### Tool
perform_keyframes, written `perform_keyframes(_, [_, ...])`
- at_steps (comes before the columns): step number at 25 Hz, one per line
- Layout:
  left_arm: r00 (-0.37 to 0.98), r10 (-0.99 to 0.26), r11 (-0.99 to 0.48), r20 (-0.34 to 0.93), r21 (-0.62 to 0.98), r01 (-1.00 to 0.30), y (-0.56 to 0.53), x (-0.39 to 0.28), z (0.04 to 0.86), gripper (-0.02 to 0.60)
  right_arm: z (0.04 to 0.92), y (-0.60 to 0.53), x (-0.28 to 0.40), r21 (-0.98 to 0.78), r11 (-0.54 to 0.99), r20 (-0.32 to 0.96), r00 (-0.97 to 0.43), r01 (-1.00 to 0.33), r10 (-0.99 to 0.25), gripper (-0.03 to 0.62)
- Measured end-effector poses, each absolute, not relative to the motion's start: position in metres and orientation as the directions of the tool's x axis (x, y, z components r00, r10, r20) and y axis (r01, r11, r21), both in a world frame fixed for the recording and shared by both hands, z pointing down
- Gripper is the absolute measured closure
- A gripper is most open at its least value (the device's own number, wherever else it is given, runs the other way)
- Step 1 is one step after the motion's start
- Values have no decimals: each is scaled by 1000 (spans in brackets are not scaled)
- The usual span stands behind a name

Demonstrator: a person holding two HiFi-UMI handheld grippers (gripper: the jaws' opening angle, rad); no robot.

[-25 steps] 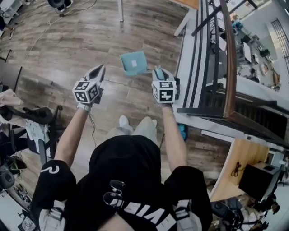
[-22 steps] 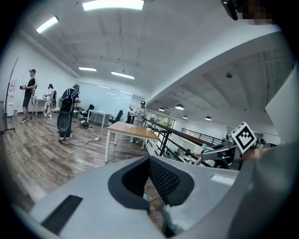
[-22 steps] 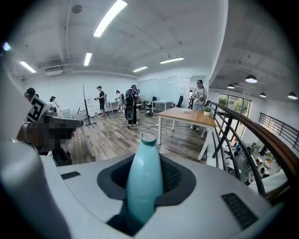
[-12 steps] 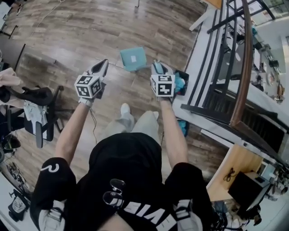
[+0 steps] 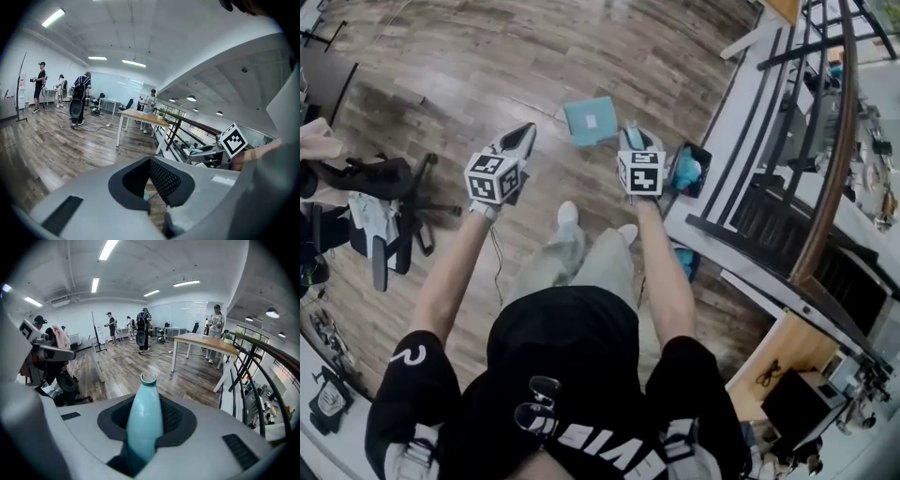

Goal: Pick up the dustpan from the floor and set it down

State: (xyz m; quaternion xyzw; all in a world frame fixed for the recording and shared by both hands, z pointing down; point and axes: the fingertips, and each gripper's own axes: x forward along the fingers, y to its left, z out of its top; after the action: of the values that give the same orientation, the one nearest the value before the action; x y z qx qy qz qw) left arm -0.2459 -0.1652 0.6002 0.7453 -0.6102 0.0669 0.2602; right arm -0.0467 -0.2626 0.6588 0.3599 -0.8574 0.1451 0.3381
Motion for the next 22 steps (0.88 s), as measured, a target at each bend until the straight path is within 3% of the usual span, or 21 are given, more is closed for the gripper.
perform_keyframes(22, [239, -825, -31, 511, 383, -923, -188, -269, 708, 583, 829, -295, -69, -1, 714, 761, -464, -700, -454, 503])
